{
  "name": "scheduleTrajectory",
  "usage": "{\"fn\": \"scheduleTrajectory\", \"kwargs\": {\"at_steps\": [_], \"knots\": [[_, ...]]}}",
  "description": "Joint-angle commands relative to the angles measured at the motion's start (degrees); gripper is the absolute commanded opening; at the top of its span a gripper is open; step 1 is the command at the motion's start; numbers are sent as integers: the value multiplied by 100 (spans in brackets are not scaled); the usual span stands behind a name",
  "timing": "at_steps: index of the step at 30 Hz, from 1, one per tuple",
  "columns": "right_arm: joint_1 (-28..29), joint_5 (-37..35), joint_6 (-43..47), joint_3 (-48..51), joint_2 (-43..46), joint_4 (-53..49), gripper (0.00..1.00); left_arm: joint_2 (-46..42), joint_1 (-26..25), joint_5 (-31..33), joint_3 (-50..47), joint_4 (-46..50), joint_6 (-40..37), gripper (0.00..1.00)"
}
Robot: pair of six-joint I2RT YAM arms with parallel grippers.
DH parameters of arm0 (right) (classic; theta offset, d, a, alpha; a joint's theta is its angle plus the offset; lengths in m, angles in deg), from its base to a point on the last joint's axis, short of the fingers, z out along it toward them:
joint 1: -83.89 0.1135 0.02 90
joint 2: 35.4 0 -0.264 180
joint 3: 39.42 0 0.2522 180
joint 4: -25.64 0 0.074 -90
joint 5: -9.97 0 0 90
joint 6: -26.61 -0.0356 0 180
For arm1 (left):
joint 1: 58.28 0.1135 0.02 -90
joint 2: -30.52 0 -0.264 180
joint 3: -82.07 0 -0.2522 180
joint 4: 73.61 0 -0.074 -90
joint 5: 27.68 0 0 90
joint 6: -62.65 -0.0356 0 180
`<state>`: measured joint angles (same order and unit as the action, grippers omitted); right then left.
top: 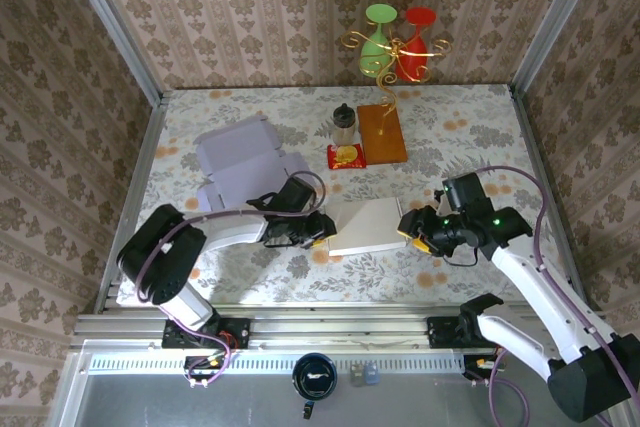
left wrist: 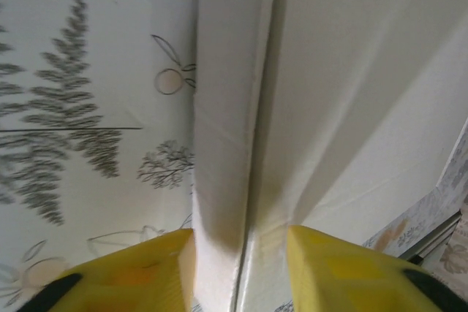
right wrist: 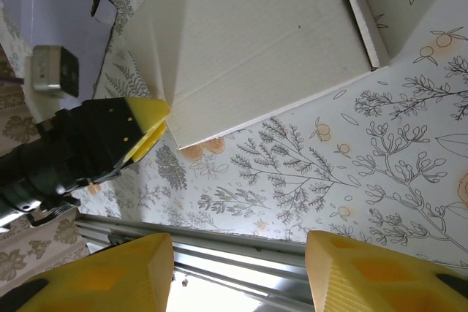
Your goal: Fold the paper box
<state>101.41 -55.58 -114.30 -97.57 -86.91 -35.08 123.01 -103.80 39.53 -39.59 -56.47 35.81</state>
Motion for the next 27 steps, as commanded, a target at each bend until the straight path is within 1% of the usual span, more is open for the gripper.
{"fn": "scheduleTrajectory", "kwargs": {"at_steps": [1,3,5,8,11,15,23,27], "knots": [[23,-19,34,-23,143,-210,52,279,-169,-131,271,-453,168,28],[22,-174,22,-115,253,-312,51,492,-281,-88,403,-606,266,23],[16,-403,36,-254,372,-491,51,691,-352,-48,589,-649,318,20],[15,-792,88,-522,590,-830,51,985,-464,11,940,-755,349,19],[17,-1153,129,-789,814,-1133,50,1385,-530,-67,1449,-674,268,18],[16,-1469,138,-1047,1097,-1409,50,1996,-649,-170,2122,-785,320,18],[13,-1601,177,-1352,1414,-1838,50,3126,-938,-244,3590,-768,382,18],[14,-1588,204,-1432,1516,-1985,50,3495,-1053,-244,4012,-846,473,18]]}}
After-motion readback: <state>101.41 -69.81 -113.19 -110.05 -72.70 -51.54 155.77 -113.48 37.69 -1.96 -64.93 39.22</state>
